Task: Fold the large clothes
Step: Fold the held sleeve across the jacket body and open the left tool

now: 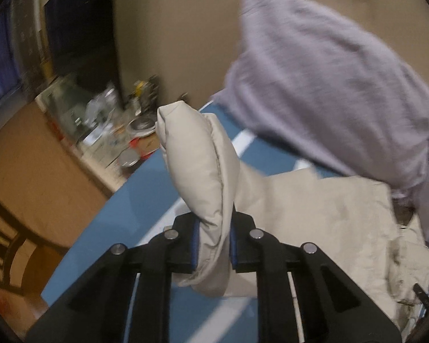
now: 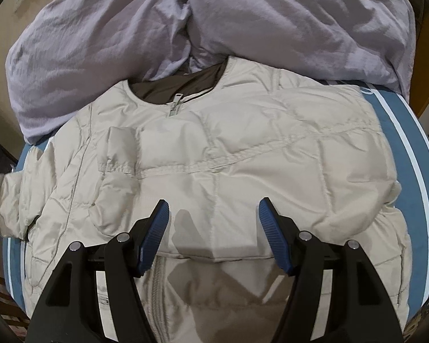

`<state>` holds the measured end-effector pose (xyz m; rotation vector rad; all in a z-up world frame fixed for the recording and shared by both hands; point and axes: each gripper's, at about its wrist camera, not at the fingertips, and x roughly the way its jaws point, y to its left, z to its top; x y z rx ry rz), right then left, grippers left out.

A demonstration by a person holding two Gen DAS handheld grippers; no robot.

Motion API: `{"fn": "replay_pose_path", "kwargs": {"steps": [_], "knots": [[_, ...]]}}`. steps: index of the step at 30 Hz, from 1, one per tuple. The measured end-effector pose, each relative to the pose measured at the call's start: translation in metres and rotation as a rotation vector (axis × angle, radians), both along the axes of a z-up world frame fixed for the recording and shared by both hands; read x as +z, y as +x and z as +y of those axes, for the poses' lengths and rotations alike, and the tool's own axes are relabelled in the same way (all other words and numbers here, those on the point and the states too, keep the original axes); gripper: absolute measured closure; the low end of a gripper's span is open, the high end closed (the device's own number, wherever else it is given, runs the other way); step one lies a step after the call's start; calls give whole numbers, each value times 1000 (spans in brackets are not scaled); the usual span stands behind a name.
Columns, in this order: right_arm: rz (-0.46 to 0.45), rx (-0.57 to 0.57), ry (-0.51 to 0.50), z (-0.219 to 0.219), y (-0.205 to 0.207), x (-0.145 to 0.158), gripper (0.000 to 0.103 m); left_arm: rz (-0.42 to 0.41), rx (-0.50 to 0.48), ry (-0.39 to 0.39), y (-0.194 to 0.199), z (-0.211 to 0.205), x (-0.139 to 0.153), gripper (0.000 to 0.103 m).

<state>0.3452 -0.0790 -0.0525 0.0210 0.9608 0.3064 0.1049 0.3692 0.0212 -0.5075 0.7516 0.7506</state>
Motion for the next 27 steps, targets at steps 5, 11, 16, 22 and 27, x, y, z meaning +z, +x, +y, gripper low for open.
{"fn": "replay_pose_path", "kwargs": {"steps": [5,11,16,22,27], "knots": [[-5,-18,21,-18,1,2,36,-75,-127,17,40,-47,41,87],[-7,-43,38,-41,3,5,36,-124,-268,21,88,-107,70,87],[-7,-74,51,-63,6,3,36,-141,-364,18,116,-149,81,87],[-10,-84,61,-80,6,0,36,-167,-459,-14,144,-193,87,87],[-20,-76,66,-92,5,-1,36,-151,-530,-51,167,-230,78,87]]}}
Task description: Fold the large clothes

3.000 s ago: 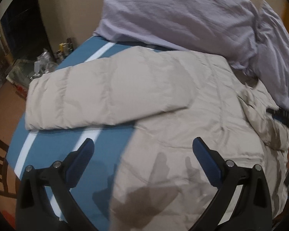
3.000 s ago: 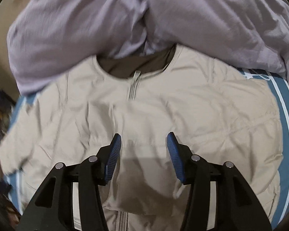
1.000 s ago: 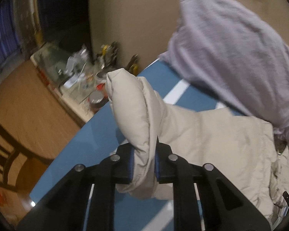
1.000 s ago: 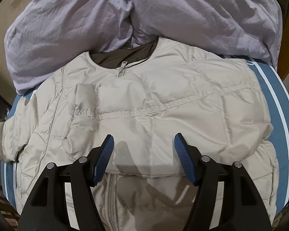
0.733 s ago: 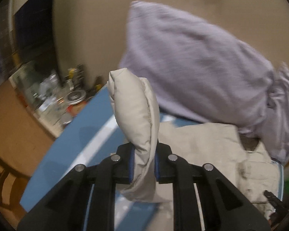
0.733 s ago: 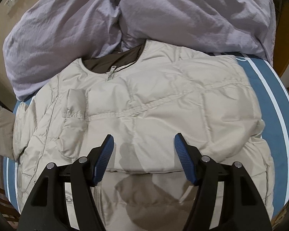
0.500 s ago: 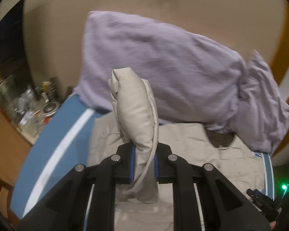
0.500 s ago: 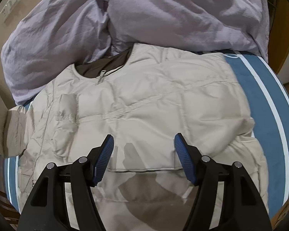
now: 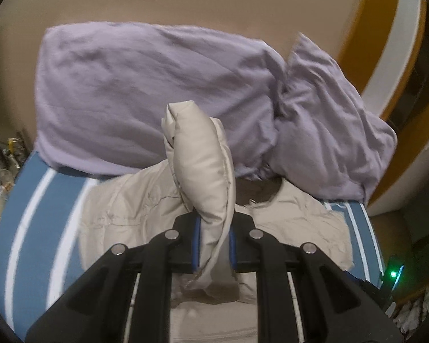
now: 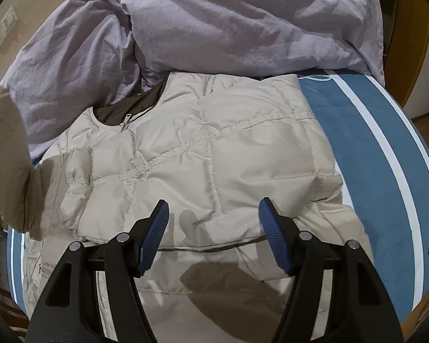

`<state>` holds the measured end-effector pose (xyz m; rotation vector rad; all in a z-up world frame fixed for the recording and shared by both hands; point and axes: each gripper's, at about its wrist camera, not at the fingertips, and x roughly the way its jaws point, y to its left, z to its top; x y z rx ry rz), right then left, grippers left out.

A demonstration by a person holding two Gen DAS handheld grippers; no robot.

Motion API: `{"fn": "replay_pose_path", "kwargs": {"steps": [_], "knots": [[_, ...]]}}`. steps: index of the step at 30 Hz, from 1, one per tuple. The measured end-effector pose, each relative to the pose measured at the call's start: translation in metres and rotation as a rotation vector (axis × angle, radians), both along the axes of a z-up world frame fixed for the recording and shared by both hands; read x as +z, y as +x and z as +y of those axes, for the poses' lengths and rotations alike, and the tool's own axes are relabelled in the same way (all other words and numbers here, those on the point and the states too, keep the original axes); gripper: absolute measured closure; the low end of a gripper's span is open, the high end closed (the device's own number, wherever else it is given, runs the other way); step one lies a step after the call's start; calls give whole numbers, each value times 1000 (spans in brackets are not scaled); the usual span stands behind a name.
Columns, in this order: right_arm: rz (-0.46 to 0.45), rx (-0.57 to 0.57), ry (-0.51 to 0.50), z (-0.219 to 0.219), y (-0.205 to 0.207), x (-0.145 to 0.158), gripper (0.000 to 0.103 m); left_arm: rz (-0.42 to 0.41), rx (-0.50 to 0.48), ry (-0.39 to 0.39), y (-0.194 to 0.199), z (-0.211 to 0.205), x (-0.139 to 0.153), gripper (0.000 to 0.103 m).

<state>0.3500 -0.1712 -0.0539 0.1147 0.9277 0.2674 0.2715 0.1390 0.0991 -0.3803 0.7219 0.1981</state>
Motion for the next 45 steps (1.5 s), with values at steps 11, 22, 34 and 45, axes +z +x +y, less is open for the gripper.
{"fn": "replay_pose_path", "kwargs": {"steps": [11,22,34,45], "knots": [[-15,20,3,-22,3,-1,33,168,-98,35,46,-78,-65,87],[9,19,23,-47,16,-11,33,298,-92,75,62,-118,-121,80],[-1,51,55,-69,32,-10,33,223,-60,2,57,-135,-95,40],[6,29,83,-82,49,-16,33,233,69,4,57,-105,-97,39]]}}
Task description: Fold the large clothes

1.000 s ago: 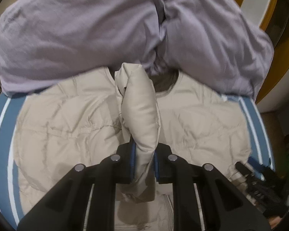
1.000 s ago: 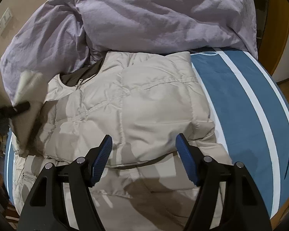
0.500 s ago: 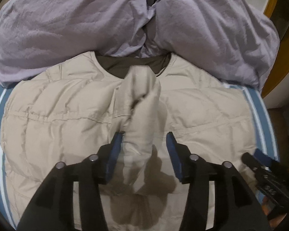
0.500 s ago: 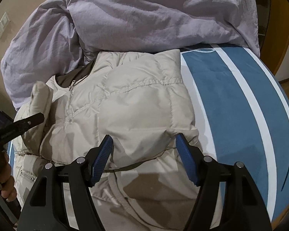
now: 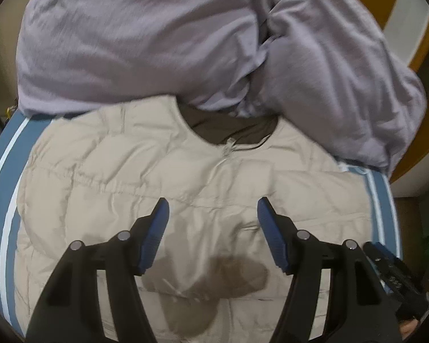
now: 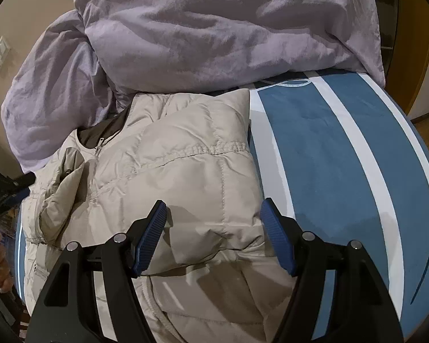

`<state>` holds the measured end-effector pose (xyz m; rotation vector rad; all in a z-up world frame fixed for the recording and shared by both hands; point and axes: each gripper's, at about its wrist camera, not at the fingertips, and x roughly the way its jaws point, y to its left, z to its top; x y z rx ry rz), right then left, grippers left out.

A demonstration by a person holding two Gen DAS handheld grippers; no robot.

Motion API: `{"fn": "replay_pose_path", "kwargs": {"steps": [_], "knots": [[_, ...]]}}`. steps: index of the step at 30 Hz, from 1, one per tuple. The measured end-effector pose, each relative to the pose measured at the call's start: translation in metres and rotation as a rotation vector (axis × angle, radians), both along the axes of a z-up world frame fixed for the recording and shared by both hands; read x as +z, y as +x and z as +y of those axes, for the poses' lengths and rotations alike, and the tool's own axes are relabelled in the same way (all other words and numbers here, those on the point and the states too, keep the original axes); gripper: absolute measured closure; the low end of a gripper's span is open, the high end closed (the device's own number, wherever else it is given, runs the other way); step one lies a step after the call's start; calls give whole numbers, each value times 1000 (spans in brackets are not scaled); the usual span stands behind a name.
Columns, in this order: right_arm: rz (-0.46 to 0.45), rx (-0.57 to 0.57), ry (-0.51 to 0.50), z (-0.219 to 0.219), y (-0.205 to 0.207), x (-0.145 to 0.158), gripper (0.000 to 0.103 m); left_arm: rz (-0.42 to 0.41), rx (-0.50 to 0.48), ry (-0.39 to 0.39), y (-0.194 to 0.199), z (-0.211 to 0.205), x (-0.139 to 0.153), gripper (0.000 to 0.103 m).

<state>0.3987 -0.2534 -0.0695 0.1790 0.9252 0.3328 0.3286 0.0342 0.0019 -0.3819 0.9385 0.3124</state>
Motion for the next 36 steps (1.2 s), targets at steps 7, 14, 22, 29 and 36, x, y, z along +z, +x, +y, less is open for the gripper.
{"fn": "replay_pose_path", "kwargs": {"steps": [7,14,22,29,36], "knots": [[13,-11,-12,-7,0,-6,33,87,-25,39,12,-16,-39,39],[15,-47,-18,-17,-9,-6,33,108,-63,80,16,-24,-48,39],[20,-57,-36,-22,-39,-4,31,38,-83,58,-49,7,-20,37],[106,-41,-41,-39,-80,-17,30,52,-46,55,-142,69,-22,37],[242,-30,-12,-76,-124,-38,30,115,19,19,-232,129,-46,37]]}}
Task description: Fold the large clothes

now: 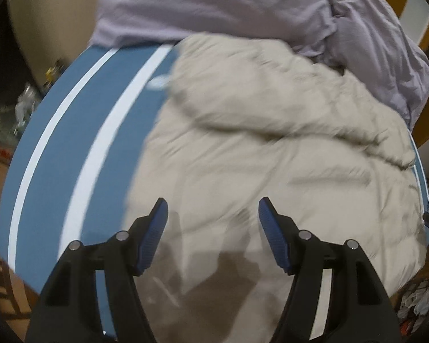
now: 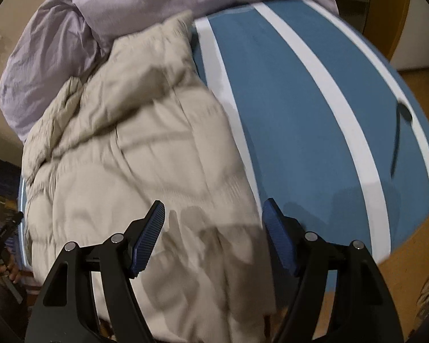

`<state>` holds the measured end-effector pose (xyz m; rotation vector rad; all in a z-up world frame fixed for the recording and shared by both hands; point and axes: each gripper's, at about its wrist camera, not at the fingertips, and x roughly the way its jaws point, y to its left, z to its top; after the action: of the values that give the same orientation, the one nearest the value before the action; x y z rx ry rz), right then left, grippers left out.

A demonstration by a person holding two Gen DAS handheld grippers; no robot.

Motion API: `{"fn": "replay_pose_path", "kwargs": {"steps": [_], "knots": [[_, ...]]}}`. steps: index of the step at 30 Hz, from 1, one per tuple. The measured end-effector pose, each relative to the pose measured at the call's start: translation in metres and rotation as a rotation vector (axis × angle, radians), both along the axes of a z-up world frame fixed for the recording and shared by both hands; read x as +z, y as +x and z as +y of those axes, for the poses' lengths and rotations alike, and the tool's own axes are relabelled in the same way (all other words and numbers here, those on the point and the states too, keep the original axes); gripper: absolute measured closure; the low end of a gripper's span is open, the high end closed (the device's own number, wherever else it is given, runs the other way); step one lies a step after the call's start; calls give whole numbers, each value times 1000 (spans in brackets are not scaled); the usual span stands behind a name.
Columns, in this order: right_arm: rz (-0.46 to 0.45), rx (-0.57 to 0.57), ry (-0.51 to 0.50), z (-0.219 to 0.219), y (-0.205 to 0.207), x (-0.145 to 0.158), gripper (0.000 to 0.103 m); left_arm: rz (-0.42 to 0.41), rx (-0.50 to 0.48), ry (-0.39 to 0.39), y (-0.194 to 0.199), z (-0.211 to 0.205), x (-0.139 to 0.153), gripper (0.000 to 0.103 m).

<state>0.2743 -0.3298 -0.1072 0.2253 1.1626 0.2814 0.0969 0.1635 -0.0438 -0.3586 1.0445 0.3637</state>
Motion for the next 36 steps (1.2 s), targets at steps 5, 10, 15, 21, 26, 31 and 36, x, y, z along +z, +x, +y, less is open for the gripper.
{"fn": "replay_pose_path", "kwargs": {"steps": [5,10,15,21,26,31,36], "knots": [[66,-8,51,-21,-21,-12,30,22,35,-51,-34,20,-16,37],[125,-1,119,-29,-35,-27,36,34,33,-81,-48,21,-28,37],[127,32,154,-26,-45,-30,51,25,41,-110,-56,20,-35,36],[127,48,198,-24,-52,-32,61,1,52,-145,-66,20,-38,37],[120,46,219,-23,-56,-33,62,-27,43,-207,-77,15,-38,51],[103,41,241,-21,-60,-34,84,-57,41,-243,-82,8,-38,73],[45,33,226,-19,-64,-23,92,-84,30,-221,-82,3,-25,88]]}}
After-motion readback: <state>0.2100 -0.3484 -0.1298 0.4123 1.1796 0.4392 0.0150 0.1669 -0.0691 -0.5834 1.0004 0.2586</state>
